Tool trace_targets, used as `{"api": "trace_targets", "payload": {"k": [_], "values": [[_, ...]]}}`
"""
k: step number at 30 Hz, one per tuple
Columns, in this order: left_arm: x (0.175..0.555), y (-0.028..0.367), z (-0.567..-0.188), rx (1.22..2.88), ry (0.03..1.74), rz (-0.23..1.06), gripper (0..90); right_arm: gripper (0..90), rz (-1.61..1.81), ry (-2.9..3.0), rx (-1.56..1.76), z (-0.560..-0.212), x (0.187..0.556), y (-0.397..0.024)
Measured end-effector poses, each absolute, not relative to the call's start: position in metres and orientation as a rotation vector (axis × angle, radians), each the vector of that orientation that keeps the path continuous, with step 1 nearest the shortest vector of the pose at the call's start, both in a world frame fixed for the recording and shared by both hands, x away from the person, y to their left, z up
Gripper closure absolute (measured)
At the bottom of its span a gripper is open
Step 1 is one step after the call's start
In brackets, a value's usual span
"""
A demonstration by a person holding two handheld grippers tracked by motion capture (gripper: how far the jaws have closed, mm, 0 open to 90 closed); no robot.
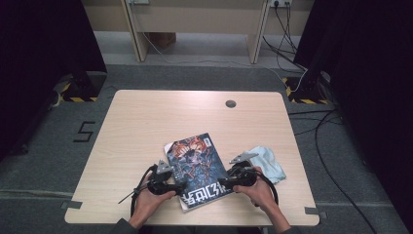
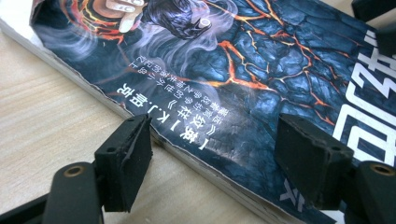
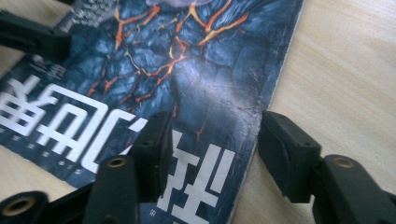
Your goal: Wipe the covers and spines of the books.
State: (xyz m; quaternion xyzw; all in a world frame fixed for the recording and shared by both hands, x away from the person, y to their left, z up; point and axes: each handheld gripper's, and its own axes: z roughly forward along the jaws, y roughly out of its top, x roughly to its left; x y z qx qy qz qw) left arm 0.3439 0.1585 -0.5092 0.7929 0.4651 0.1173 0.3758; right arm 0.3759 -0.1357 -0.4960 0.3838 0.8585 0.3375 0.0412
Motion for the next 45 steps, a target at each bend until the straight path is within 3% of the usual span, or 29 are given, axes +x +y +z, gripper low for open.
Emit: {"api": "trace_targets", "payload": {"k": [16,22,32,45], "values": [[0.349,0.158,-0.510,2.047,1.149,0.305,29.0,45.9,0.955,2.691,1.100,-0.492,0.328,-0.131],[0.348,0.163,-0.509,2.033,1.160,0.253,31.3,50.7,1.028,2.594,1.176,-0.490,0.343,-0.139],[0.341,0.166,-0.509,2.047,1.155,0.230,29.9,51.0,1.105,2.496,1.297,-0.496,0.376,-0.140],[0.335,0.161,-0.509,2.068,1.129,0.241,30.1,42.0,1.100,2.466,1.387,-0.502,0.398,-0.122]]}}
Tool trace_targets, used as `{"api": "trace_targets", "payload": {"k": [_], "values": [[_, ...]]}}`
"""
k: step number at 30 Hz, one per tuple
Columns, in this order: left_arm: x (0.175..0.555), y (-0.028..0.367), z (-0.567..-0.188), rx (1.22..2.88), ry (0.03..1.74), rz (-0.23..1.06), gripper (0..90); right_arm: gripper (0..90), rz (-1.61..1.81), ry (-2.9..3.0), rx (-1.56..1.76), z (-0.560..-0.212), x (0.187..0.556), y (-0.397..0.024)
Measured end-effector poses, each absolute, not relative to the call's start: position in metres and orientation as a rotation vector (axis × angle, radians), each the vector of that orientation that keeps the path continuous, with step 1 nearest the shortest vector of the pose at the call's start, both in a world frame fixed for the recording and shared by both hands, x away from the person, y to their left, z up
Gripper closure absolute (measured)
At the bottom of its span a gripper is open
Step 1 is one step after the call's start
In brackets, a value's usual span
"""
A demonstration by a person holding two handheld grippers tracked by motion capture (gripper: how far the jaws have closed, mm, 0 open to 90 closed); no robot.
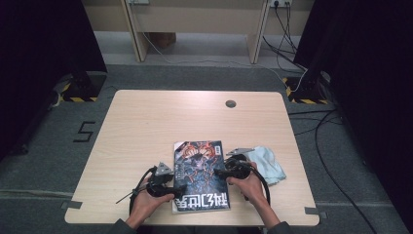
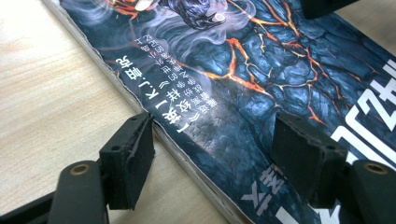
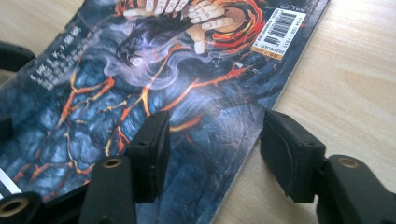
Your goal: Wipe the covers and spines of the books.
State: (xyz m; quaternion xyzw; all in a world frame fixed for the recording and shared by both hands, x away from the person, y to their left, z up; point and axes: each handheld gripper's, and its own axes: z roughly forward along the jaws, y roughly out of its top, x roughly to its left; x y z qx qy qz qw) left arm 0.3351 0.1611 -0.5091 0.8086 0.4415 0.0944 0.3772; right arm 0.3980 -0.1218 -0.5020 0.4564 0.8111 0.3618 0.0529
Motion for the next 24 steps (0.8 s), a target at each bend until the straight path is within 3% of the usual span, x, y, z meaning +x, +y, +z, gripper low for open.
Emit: {"api": "trace_targets", "payload": {"k": [6,24], "values": [[0.332,0.159,-0.510,2.068,1.123,0.261,31.4,49.3,1.212,2.398,1.546,-0.505,0.400,-0.131],[0.326,0.162,-0.511,2.045,1.134,0.276,35.6,71.3,1.486,2.363,1.486,-0.481,0.390,-0.124]]}}
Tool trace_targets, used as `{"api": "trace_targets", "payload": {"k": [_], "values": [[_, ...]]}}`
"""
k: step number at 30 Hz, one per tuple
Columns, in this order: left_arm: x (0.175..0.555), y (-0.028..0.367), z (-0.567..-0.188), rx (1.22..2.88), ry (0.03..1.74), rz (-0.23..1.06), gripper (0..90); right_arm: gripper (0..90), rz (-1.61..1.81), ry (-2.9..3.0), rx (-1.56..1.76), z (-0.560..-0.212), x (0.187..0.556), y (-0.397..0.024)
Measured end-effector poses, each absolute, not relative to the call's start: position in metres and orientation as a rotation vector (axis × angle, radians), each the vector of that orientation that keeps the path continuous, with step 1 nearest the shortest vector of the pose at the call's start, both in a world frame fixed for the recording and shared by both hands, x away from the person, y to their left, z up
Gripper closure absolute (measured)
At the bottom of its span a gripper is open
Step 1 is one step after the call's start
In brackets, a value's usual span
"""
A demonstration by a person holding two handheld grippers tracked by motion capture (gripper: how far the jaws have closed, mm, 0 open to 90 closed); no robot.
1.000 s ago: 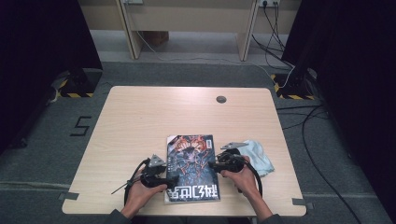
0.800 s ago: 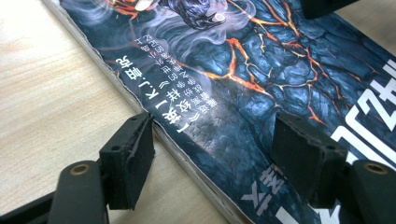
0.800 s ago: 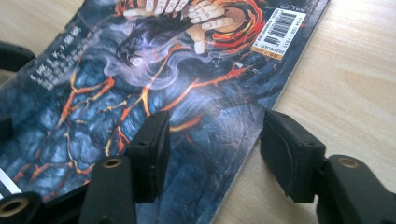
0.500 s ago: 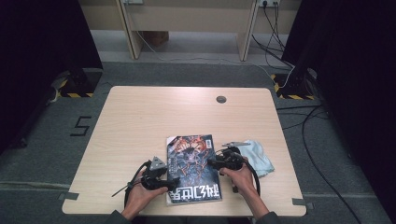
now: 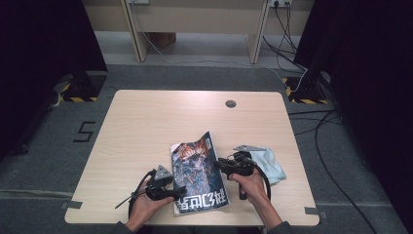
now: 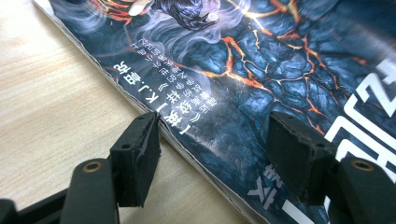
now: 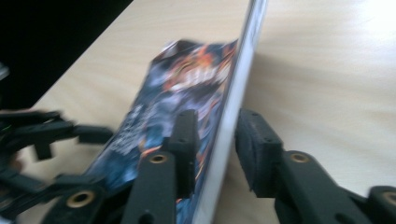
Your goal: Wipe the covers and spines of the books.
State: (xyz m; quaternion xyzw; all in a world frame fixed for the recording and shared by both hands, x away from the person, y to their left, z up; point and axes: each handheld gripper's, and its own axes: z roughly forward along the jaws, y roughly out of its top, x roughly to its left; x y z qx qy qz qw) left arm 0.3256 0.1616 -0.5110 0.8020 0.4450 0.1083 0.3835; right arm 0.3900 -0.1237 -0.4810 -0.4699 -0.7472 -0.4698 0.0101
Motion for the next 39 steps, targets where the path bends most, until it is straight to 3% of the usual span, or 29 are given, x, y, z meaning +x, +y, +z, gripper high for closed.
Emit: {"api": "trace_targets", "payload": {"k": [4,26,31,39], "values": [[0.325,0.161,-0.511,2.049,1.135,0.277,36.7,72.0,-1.334,-2.560,-1.390,-0.481,0.385,-0.108],[0.325,0.161,-0.505,2.077,1.098,0.287,38.4,73.1,-1.313,-2.609,-1.285,-0.475,0.391,-0.122],[0.330,0.167,-0.494,2.020,1.078,0.341,33.6,74.1,-1.316,-2.627,-1.238,-0.473,0.389,-0.124],[0.348,0.167,-0.487,2.011,1.022,0.285,20.2,75.7,-1.285,-2.659,-1.108,-0.468,0.379,-0.129]]}}
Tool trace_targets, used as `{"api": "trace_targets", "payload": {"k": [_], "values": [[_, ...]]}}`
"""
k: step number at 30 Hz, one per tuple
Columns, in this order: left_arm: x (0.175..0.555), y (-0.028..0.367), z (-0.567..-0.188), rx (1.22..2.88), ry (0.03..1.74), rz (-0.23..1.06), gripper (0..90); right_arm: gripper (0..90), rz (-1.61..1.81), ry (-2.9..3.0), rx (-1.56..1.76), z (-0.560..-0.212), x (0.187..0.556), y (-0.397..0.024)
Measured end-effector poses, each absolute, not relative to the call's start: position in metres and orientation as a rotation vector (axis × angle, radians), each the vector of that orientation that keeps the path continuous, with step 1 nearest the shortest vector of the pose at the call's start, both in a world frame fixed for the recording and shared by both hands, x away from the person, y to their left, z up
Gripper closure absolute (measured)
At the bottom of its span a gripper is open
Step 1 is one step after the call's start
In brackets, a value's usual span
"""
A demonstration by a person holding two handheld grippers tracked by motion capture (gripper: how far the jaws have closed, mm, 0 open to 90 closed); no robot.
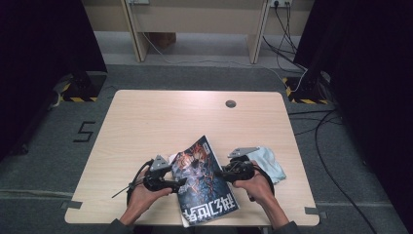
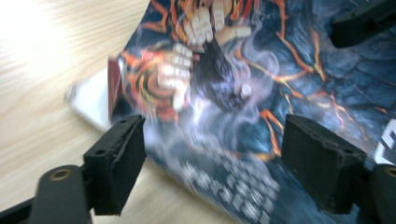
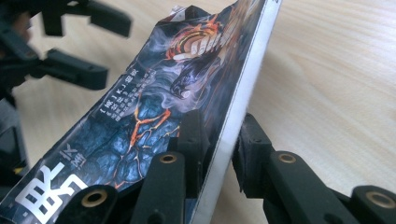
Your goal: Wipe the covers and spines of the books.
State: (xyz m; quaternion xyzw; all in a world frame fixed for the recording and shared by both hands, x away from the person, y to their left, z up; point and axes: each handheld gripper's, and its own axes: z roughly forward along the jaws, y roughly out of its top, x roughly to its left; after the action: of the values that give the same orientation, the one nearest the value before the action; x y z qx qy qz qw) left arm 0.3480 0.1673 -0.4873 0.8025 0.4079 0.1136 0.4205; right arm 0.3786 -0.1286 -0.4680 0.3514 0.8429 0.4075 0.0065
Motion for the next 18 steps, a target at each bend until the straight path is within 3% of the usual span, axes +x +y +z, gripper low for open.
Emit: {"api": "trace_targets", "payload": {"k": [18], "values": [[0.386,0.171,-0.489,1.959,0.842,0.196,15.5,80.6,1.320,2.759,0.840,-0.457,0.363,-0.127]]}}
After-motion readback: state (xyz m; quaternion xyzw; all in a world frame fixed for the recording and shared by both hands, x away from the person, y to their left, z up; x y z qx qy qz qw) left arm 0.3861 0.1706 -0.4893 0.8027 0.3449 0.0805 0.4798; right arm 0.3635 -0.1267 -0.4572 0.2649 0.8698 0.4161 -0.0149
